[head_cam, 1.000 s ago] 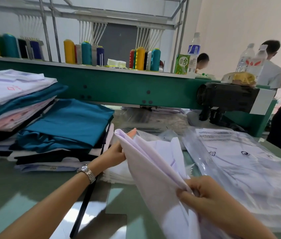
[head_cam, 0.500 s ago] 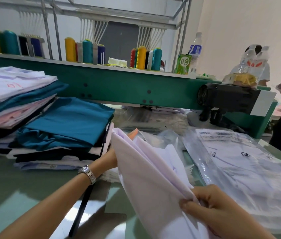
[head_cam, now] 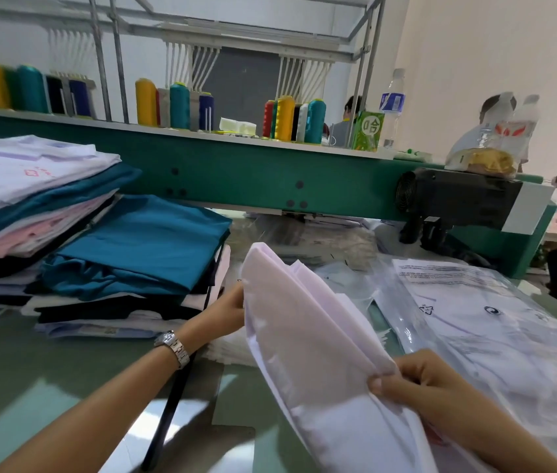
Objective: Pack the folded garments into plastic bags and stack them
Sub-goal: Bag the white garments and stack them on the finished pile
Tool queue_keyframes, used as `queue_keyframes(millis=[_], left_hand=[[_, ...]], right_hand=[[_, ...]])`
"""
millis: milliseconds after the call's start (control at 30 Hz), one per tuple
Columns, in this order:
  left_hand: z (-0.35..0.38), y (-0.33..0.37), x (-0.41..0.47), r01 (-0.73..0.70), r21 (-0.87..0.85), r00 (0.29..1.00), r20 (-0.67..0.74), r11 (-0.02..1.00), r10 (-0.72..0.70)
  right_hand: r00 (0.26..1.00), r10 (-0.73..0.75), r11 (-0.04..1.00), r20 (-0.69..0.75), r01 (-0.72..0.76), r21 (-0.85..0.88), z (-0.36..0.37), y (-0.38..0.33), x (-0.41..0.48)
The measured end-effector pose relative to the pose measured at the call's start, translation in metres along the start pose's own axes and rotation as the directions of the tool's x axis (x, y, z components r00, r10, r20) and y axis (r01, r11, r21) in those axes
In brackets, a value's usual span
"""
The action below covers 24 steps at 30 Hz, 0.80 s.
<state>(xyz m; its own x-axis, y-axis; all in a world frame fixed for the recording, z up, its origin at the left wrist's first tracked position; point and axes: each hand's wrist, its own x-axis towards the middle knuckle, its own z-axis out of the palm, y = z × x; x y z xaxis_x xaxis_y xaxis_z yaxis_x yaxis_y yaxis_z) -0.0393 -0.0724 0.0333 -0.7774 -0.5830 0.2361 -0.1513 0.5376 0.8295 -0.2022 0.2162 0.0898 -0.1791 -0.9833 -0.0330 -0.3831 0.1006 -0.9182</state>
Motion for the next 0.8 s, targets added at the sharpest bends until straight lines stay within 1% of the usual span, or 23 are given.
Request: queue_keyframes(millis=[67, 133, 233, 300, 367, 433, 467, 533, 633, 667, 800], left_hand=[[-0.003, 0.002, -0.002, -0.037, 0.020, 0.999, 0.025, 0.999, 0.036], [-0.007, 0.003, 0.000, -0.064, 0.002, 0.997, 0.038, 0.998, 0.063], [-0.010, 0.009, 0.002, -0.127, 0.055, 0.991, 0.054, 0.990, 0.124], [-0.010, 0.013, 0.004, -0.144, 0.093, 0.988, 0.061, 0.985, 0.139], [-0.006, 0.018, 0.005, -0.154, 0.116, 0.987, 0.059, 0.981, 0.148], [-0.002, 0.024, 0.006, -0.168, 0.135, 0.985, 0.062, 0.977, 0.161], [0.000, 0.027, 0.006, -0.181, 0.156, 0.983, 0.061, 0.971, 0.173], [0.005, 0.031, 0.008, -0.187, 0.217, 0.982, 0.065, 0.958, 0.177], [0.011, 0.039, 0.010, -0.188, 0.264, 0.982, 0.047, 0.946, 0.182], [0.011, 0.042, 0.012, -0.190, 0.270, 0.982, 0.048, 0.944, 0.184], [0.011, 0.048, 0.015, -0.198, 0.274, 0.980, 0.087, 0.941, 0.181]], right_hand=[[1.000, 0.003, 0.993, -0.014, -0.005, -0.115, -0.007, 0.002, 0.007], [1.000, -0.027, 0.969, 0.007, 0.028, -0.245, -0.011, 0.000, 0.013], [0.998, -0.061, 0.887, 0.008, 0.057, -0.458, -0.012, -0.004, 0.020], [0.999, -0.050, 0.831, -0.011, 0.036, -0.555, -0.011, -0.003, 0.023], [0.999, -0.017, 0.804, -0.041, -0.010, -0.594, -0.009, -0.005, 0.024], [0.999, -0.012, 0.761, -0.053, -0.025, -0.648, -0.003, -0.010, 0.026], [0.998, -0.017, 0.717, -0.053, -0.024, -0.697, -0.001, -0.013, 0.027], [0.998, -0.027, 0.594, -0.053, -0.026, -0.804, 0.005, -0.018, 0.030], [0.997, -0.061, 0.441, -0.044, -0.013, -0.897, 0.012, -0.015, 0.034], [0.997, -0.072, 0.412, -0.031, 0.001, -0.911, 0.014, -0.012, 0.035], [0.994, -0.105, 0.380, 0.021, 0.060, -0.923, 0.021, -0.006, 0.037]])
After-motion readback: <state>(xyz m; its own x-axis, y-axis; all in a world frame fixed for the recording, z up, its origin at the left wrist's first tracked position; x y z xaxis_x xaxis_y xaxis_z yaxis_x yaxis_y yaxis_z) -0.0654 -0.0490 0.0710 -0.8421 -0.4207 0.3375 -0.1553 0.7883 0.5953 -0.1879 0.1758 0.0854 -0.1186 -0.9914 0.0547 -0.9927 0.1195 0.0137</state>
